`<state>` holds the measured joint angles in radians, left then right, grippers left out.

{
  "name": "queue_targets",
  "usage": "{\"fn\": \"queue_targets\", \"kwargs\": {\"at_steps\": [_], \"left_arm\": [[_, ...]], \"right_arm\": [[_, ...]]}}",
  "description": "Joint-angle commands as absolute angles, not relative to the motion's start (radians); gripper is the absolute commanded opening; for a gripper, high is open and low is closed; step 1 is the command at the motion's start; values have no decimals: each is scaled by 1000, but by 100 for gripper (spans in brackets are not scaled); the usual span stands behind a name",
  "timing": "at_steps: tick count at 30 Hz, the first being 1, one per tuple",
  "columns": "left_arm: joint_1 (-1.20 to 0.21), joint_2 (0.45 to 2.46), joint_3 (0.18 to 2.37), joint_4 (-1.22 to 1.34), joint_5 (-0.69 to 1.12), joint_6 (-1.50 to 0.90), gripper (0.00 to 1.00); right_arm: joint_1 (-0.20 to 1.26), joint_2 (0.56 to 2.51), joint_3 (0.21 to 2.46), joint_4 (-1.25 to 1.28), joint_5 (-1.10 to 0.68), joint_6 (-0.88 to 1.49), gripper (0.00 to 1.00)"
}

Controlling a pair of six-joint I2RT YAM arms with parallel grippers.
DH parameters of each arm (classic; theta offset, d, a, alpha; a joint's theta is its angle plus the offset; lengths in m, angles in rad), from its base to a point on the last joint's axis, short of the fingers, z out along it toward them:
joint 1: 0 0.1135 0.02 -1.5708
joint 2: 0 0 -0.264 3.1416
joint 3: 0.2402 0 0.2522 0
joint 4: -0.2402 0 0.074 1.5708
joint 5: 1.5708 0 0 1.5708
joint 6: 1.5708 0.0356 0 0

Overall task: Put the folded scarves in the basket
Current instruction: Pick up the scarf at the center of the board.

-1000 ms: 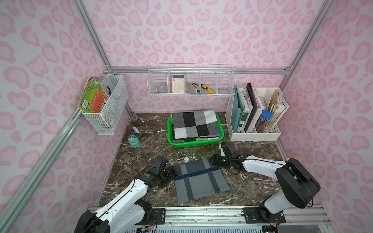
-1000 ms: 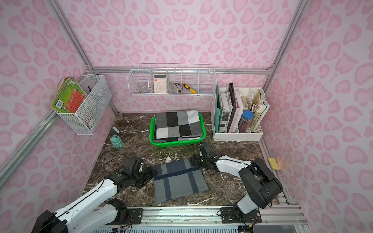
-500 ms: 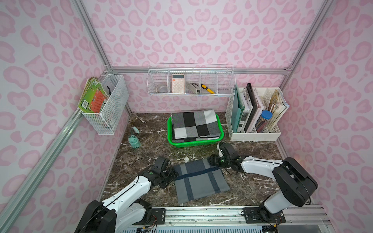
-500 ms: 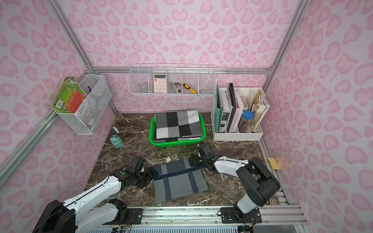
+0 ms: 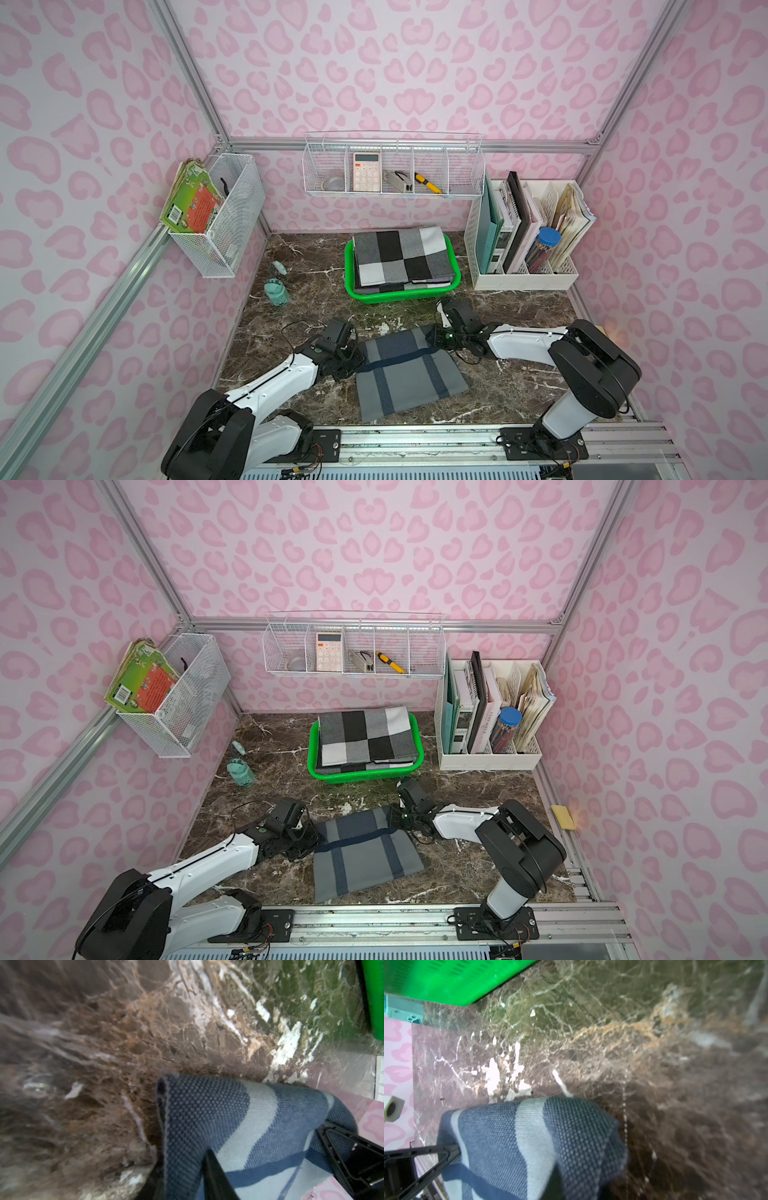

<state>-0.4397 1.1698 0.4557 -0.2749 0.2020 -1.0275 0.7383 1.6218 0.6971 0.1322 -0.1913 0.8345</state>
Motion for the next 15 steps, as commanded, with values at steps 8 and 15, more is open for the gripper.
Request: {"fn": "queue_targets", "kwargs": {"at_steps": [8,15], "left_arm": [[-440,949,466,-327,274,-892,0],[-441,681,462,-380,252,-868,0]], "right_arm": [[794,1328,549,178,-107,845,0],[833,1161,496,231,-41,865,0]]}}
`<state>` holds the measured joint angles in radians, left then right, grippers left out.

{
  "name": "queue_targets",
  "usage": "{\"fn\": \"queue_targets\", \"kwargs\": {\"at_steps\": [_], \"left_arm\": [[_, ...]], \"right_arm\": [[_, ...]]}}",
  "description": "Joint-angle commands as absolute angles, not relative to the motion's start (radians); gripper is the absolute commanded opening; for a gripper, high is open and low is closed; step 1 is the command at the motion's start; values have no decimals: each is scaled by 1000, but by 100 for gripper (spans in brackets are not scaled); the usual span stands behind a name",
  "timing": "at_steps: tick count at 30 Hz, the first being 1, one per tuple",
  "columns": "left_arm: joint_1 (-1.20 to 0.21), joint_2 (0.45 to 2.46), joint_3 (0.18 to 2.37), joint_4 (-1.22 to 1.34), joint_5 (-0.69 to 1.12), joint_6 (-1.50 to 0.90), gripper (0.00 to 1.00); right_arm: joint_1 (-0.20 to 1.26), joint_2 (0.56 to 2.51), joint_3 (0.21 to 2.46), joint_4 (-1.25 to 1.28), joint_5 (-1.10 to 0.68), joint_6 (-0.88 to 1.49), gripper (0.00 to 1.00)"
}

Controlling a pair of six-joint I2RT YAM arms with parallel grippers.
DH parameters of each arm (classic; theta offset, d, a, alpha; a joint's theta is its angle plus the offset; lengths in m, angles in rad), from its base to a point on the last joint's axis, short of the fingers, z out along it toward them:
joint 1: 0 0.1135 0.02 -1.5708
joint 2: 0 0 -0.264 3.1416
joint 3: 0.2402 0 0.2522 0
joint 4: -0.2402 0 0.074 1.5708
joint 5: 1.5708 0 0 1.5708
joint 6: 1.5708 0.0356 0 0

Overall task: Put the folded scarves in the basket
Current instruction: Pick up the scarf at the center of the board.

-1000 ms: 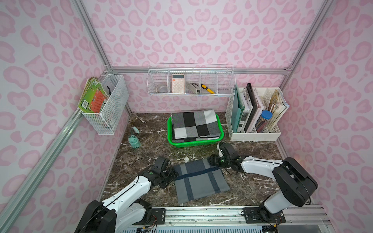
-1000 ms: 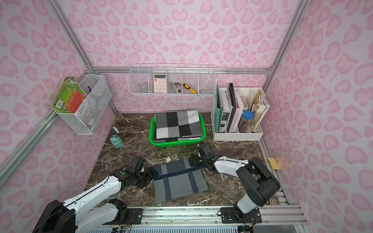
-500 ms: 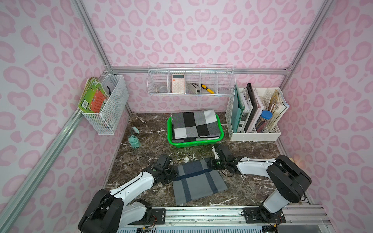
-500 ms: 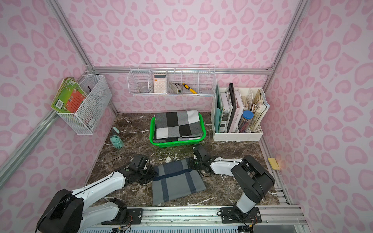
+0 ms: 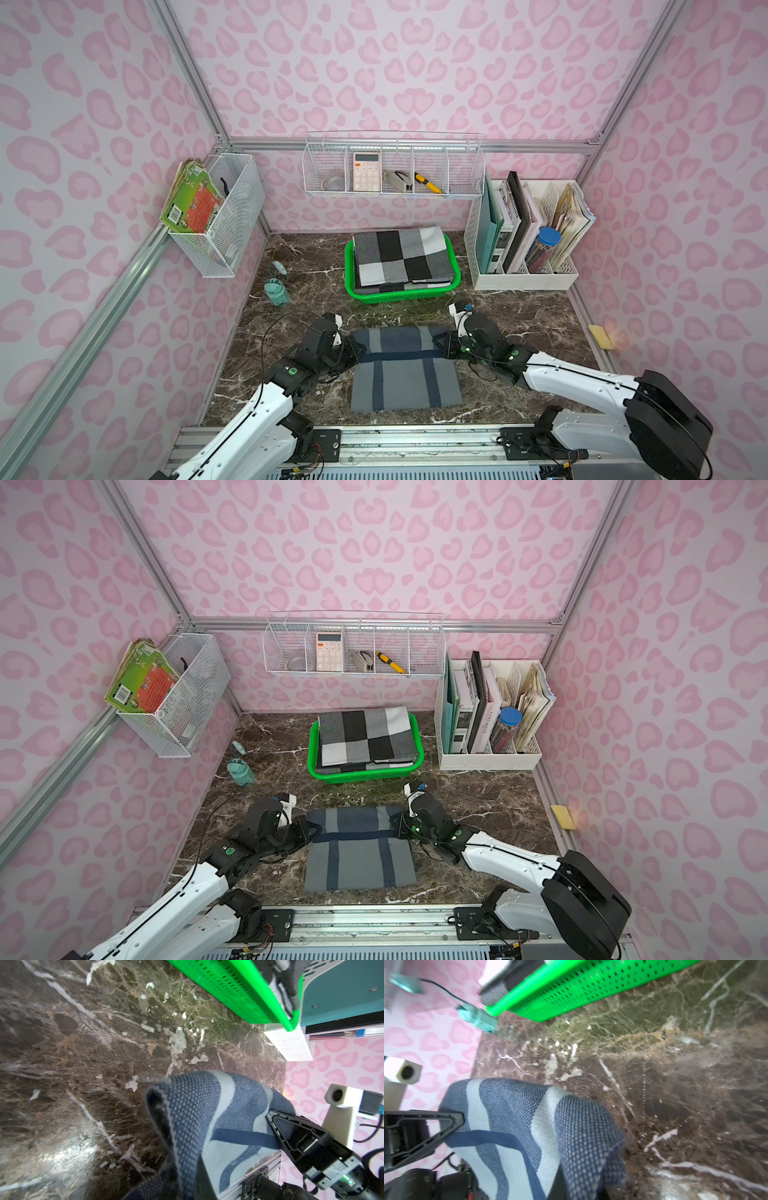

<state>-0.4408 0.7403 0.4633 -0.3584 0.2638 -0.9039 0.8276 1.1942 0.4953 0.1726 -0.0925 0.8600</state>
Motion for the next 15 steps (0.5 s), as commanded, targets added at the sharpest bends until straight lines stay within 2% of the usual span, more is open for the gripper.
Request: {"fn": "queue_targets", "kwargs": {"at_steps": [1,7,15], "left_arm": [[-441,653,463,-385,248,-865,0],[-441,607,507,-402,219,-816,0],[-440,764,614,-368,118,-755,0]], "right_arm": [[834,1146,501,232,-34,862,0],[834,1118,570,201,2,834,0],[832,1137,641,187,128,782,0]]}}
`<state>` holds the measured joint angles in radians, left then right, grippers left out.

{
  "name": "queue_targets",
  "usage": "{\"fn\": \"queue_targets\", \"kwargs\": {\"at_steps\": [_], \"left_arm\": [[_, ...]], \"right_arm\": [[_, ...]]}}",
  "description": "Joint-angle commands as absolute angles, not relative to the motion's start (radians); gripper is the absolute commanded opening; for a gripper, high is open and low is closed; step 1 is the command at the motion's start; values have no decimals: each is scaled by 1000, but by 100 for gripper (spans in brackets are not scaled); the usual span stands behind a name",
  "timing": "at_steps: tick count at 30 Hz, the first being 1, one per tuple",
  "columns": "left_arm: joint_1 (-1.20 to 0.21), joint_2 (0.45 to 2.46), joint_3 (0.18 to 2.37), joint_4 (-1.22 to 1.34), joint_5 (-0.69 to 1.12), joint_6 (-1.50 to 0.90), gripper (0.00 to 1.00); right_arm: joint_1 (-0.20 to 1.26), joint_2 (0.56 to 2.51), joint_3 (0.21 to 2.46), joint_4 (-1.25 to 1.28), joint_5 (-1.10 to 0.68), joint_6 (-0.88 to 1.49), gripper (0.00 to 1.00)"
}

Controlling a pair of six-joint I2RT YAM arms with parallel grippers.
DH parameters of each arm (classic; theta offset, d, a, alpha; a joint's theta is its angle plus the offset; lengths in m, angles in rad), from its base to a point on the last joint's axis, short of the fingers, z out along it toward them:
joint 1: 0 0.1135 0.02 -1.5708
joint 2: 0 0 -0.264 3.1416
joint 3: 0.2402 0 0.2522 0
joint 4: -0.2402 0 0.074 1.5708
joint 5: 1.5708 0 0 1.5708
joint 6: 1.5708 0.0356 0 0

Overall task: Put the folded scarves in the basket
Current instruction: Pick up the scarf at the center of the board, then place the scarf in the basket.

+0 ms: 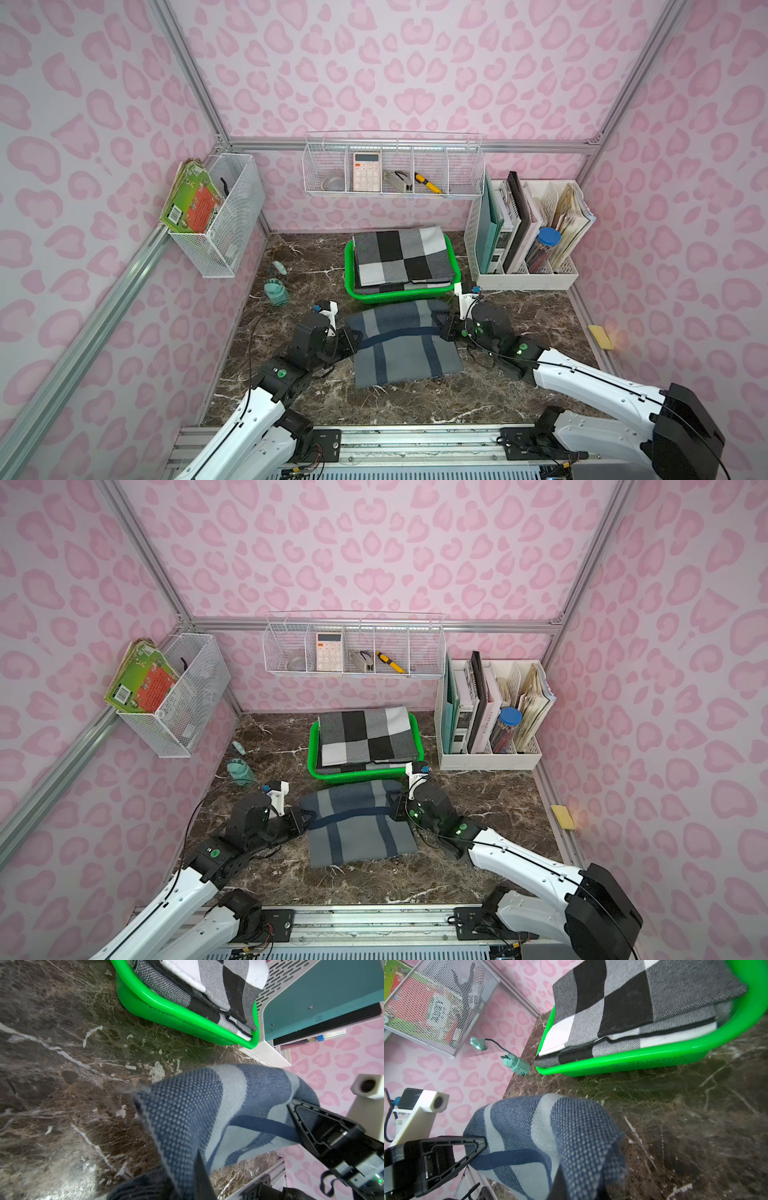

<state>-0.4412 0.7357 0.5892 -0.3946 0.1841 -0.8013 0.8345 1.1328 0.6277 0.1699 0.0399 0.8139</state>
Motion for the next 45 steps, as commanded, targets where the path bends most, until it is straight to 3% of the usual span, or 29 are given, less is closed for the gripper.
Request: {"fn": "queue_targets", "kwargs": {"at_steps": [1,8,22,37,39,40,41,42,43,45], "left_arm": [[-439,782,627,-348,99,-741,0],[-400,996,832,-269,45,-611,0],[-172,1483,1257,-121,249,-541,0],[-120,1691,1346,45,303,-554,0],[-114,1720,1390,17,338,-551,0],[-112,1736,1411,15,374,-546,5],[-111,1743,1421,20,406,-548,16],[-110,1750,1428,29,437,-558,39],[-111,1752,1428,38,457,-576,54],[-112,1746,1447,-15,448,-588,69]], "right_arm": [[822,1139,646,200,135,770,0],[677,1253,812,207,49,667,0],[464,1663,1266,227,-135,510,0],[393,1945,1574,137,-193,458,0],[393,1943,1564,144,-187,471,12],[393,1938,1557,151,-184,475,19],[393,1935,1553,152,-180,475,27],[393,1931,1553,152,-172,477,42],[393,1927,1558,145,-157,475,56],[393,1916,1574,114,-121,474,72]]}}
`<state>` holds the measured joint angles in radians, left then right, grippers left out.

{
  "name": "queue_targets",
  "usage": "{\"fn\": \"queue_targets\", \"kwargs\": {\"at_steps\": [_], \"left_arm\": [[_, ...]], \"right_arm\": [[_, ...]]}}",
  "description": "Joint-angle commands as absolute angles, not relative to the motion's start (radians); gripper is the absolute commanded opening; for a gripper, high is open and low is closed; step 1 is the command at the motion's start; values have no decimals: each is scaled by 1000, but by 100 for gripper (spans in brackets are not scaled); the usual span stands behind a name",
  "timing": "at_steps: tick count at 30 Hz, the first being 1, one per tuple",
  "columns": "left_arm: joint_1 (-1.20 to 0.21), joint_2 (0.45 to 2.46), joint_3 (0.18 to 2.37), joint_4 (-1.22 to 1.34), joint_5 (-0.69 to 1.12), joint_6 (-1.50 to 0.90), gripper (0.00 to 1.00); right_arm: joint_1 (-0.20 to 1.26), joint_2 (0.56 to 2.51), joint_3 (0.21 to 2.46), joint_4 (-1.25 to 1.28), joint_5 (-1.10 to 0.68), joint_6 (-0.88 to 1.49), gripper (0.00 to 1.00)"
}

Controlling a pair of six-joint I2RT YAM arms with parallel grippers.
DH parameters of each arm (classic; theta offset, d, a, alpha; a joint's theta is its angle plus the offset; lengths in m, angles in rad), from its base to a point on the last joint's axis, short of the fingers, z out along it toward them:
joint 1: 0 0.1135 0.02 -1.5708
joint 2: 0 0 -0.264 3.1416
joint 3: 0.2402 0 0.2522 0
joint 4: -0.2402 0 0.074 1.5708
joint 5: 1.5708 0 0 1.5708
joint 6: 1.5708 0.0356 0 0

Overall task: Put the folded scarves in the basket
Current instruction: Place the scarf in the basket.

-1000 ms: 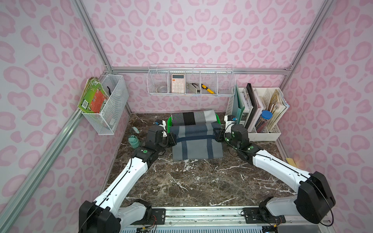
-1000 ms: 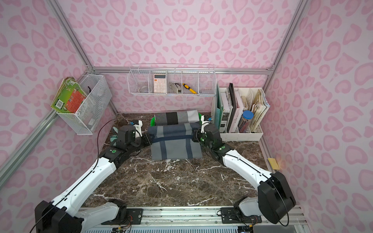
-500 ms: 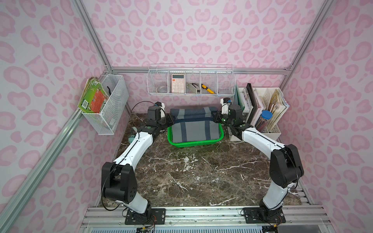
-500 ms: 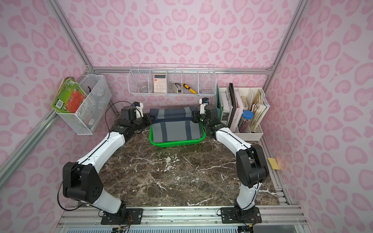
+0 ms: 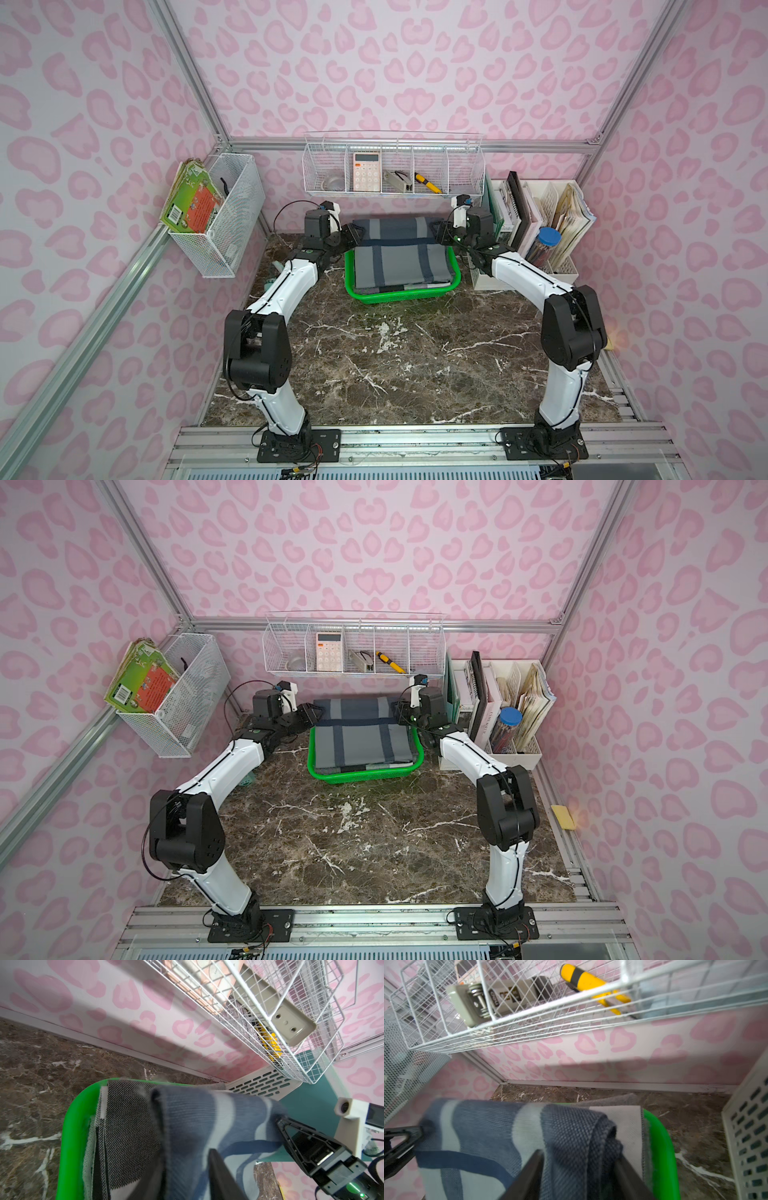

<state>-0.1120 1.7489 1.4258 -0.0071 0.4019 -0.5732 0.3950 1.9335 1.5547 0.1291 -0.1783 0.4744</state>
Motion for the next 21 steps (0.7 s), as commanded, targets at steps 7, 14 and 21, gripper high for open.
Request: {"fn": "queue_targets", "kwargs": {"at_steps": [7,14,21], "left_arm": [[-116,1645,1425,-63,437,-587,99],[-188,1535,1392,-115,389,-571,99],[-319,1381,1323,-197,260,-490,99]], "right_arm": [[394,1813,1551,95,-125,439,83],[397,1623,1393,113,-137,454,83],[387,1345,1138,106,-94,424,83]]}}
